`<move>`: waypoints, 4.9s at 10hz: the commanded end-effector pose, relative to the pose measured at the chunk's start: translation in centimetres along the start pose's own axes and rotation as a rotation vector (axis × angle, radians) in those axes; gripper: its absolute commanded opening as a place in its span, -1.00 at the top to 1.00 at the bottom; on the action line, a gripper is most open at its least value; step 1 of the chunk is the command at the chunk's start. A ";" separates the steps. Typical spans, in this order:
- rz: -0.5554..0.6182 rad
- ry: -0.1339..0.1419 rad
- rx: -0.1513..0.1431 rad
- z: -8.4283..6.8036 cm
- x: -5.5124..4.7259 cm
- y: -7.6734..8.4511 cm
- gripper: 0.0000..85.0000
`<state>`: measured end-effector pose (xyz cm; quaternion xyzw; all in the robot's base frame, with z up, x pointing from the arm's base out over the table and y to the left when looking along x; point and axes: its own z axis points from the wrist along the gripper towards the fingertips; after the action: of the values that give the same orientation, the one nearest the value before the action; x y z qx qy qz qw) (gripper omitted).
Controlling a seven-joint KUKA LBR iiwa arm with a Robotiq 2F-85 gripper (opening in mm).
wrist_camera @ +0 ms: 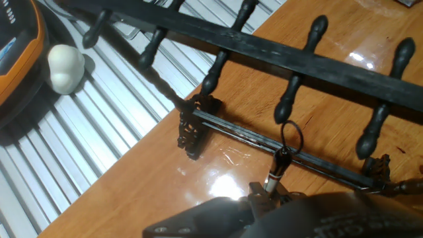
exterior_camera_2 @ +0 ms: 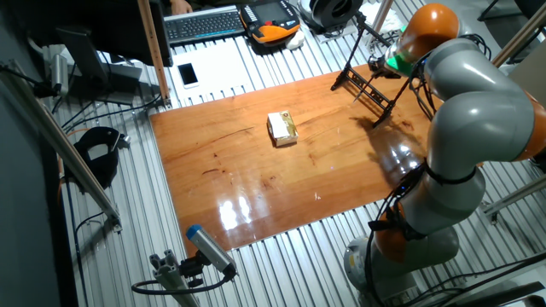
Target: Place the brush on the pen rack
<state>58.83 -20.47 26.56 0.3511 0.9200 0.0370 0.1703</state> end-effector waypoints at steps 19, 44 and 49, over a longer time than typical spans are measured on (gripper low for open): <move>-0.015 0.024 0.002 0.8 -0.9 0.4 1.00; 0.040 -0.006 0.048 2.9 1.6 2.1 0.60; -0.009 0.075 0.041 2.6 2.0 2.5 1.00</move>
<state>59.91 -17.30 23.98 0.3473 0.9287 0.0314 0.1264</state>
